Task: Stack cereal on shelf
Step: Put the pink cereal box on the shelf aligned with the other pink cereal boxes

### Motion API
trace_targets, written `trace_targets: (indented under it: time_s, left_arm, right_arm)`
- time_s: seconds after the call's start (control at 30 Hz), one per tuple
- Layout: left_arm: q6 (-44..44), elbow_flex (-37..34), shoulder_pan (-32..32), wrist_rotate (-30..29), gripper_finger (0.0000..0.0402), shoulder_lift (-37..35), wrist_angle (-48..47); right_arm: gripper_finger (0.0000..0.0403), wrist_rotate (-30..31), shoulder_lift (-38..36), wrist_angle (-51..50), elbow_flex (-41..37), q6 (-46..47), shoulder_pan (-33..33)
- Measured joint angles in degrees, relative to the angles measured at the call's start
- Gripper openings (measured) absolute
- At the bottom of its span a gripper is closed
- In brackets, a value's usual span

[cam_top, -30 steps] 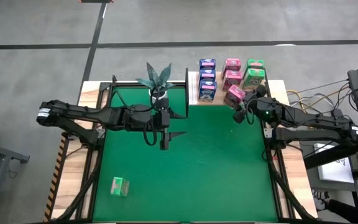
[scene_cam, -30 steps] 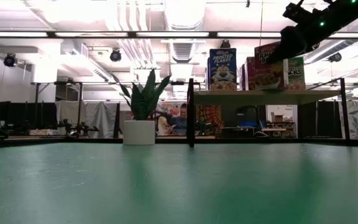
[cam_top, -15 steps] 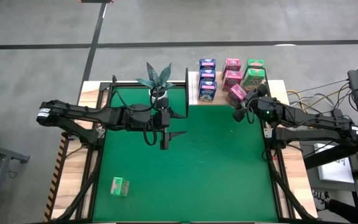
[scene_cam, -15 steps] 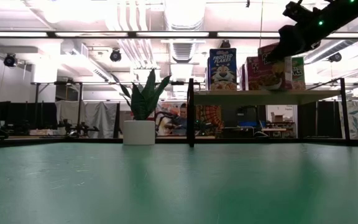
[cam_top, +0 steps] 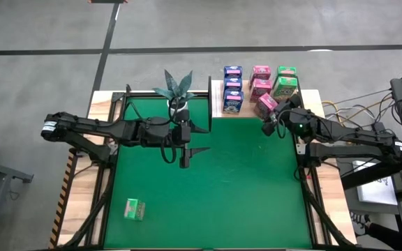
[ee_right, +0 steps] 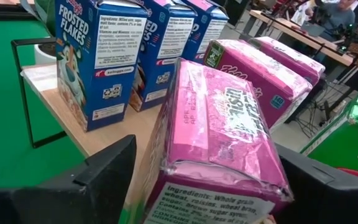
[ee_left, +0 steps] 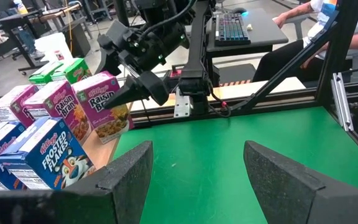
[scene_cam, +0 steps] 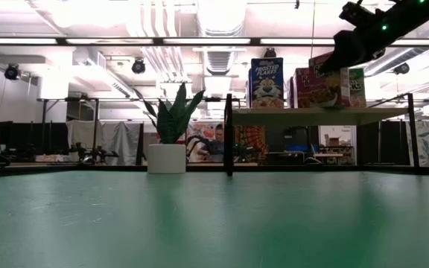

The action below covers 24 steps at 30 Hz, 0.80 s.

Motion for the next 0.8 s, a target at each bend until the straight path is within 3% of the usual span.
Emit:
trace_targets:
  time_s: [0.8]
  left_arm:
    - [0.0, 0.0, 0.0, 0.0, 0.0235, 0.0, 0.0]
  right_arm:
    - [0.0294, -1.5, 0.1, -4.9, 11.7, 0.9, 0.0]
